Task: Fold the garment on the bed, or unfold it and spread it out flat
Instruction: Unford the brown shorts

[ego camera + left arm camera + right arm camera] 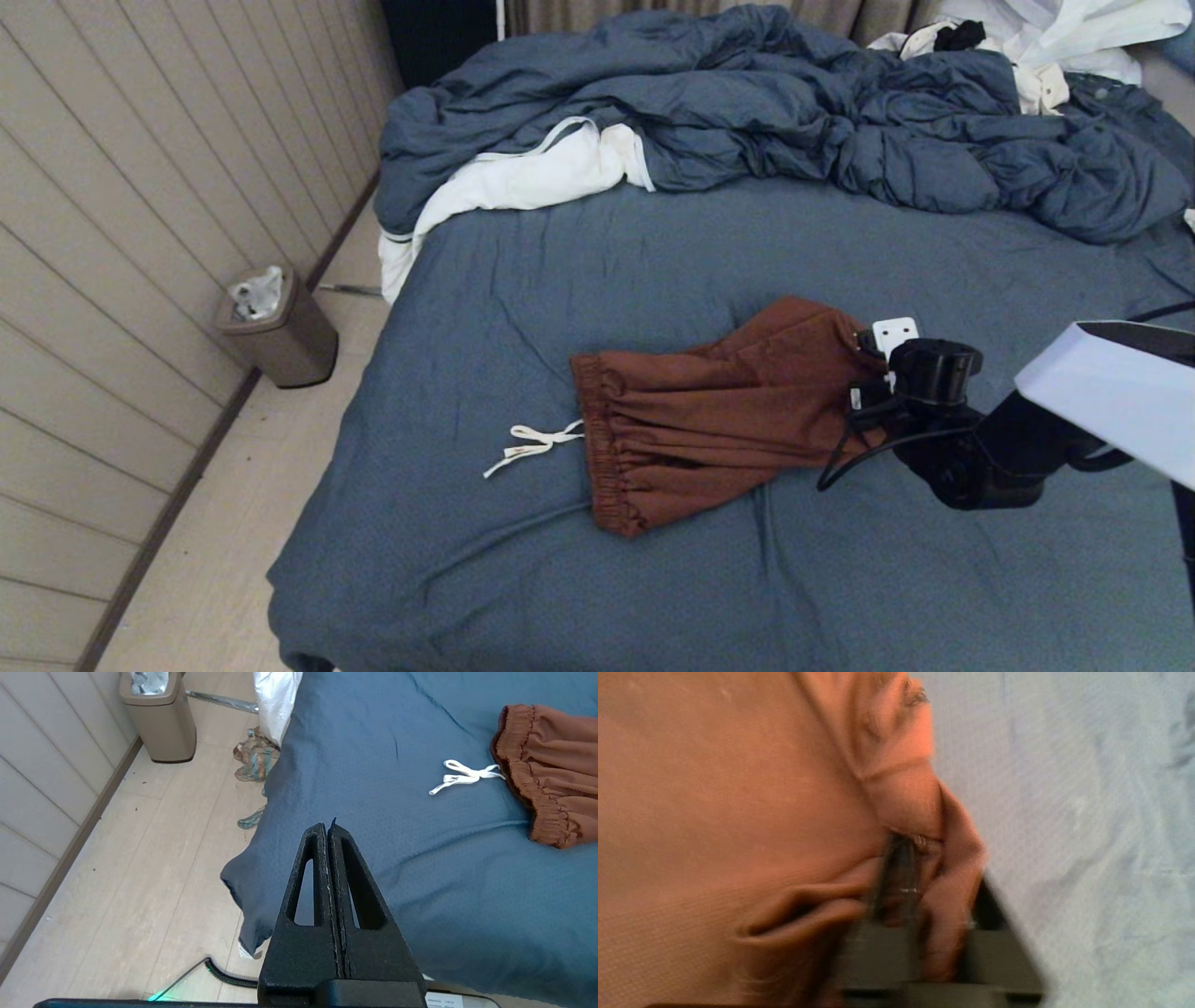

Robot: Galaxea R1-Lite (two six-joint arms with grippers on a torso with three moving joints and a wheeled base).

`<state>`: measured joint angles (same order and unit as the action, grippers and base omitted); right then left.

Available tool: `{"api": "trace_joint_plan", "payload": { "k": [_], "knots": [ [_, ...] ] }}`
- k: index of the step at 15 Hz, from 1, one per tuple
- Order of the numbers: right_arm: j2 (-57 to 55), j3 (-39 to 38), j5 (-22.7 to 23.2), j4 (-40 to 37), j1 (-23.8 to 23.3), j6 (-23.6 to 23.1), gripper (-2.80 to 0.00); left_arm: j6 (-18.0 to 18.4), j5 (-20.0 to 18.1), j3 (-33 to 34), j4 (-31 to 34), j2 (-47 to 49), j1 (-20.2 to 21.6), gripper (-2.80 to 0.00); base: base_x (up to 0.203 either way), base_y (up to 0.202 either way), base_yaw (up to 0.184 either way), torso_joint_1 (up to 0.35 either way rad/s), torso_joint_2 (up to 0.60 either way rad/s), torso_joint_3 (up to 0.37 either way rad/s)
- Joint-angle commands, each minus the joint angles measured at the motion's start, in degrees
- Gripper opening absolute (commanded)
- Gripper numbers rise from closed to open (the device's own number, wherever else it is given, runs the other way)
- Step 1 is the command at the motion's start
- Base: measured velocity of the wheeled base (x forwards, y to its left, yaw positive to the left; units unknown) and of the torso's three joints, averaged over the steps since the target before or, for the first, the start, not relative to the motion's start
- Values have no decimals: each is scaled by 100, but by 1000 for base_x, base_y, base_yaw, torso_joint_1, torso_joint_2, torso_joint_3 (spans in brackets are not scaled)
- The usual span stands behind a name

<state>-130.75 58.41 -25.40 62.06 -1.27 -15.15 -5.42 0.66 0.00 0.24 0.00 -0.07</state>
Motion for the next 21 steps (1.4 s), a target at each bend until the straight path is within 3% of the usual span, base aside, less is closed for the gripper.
{"api": "trace_joint_plan", "payload": {
  "k": [1, 5, 10, 13, 14, 17, 19, 21],
  "knots": [
    [-44, -58, 33, 113, 13, -6, 0, -3, 4, 0, 2, 9, 0, -280, 0, 0, 0, 0, 0, 0],
    [319, -74, 207, 89, -3, 42, 0, -4, 4, 0, 2, 9, 2, -280, 0, 0, 0, 0, 0, 0],
    [1499, -339, 516, -58, 17, 553, 0, -3, 4, 0, 2, 9, -1, -280, 0, 0, 0, 0, 0, 0],
    [2503, -474, 970, -904, 74, 1155, 0, -3, 4, 0, 2, 9, -1, -280, 0, 0, 0, 0, 0, 0],
    [2896, -462, 1272, -1572, 98, 1486, -280, -6, 4, 0, 2, 9, -1, -280, 0, 0, 0, 0, 0, 0],
    [3854, -359, 2702, -3992, 128, 2620, -280, -5, 4, 0, 2, 9, -1, -280, 0, 0, 0, 0, 0, 0],
    [4246, -546, 3513, -4732, 159, 2975, -280, -3, 4, 0, 2, 9, -1, -280, 0, 0, 0, 0, 0, 0],
    [4547, -926, 3845, -5118, 424, 3139, -280, -8, 4, 0, 2, 9, -1, -280, 0, 0, 0, 0, 0, 0]
  ]
}}
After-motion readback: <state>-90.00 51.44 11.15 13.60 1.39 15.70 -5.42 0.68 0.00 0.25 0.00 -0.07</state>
